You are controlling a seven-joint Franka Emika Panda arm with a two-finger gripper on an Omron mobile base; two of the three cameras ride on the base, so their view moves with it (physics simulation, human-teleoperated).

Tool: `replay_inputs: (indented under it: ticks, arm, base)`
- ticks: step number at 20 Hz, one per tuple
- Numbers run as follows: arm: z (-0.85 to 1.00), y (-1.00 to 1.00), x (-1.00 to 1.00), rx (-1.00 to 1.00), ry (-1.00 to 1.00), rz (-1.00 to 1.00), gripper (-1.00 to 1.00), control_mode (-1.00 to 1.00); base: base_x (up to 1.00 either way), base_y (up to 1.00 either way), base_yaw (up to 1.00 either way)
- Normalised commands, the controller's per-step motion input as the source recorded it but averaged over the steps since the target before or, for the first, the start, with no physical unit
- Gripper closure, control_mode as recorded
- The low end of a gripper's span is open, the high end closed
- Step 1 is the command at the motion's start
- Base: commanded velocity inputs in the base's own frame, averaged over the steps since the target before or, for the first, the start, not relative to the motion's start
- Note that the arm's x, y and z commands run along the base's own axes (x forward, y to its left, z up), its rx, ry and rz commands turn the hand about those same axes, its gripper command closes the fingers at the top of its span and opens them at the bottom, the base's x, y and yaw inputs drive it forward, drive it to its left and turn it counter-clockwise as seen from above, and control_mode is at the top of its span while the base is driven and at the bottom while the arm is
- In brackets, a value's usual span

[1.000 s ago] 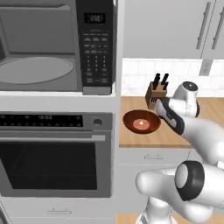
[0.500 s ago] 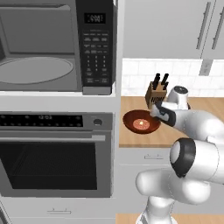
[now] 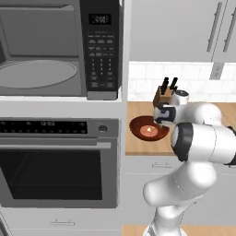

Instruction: Open the microwave, place the bowl with waffle inside the microwave, then close the microwave door and turn it on.

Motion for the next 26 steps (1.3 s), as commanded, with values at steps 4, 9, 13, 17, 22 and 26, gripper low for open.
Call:
replay_inputs:
  ticks: [4,9,13,17,22,26]
  arm:
    - [-0.33,0.0,0.51,0.02,0.06,0.0,-1.0,-1.0]
    - [-0.44,-0.12,0.26,0.08,0.01,0.0,-1.0,-1.0]
    - [-0.13,-0.36,0.02,0.14,0.0,0.0,-1.0,-1.0]
    - [-0.02,-0.18,0.03,0.07,0.0,0.0,-1.0,-1.0]
    - [-0.14,0.0,0.11,0.02,0.0,0.0,-1.0,-1.0]
    - [-0.14,0.0,0.08,0.02,0.0,0.0,-1.0,-1.0]
  base:
    - [0.0,0.0,0.0]
    - [0.0,0.0,0.0]
    - [0.0,0.0,0.0]
    - [0.0,0.0,0.0]
    - [0.0,0.0,0.0]
    - [0.0,0.0,0.0]
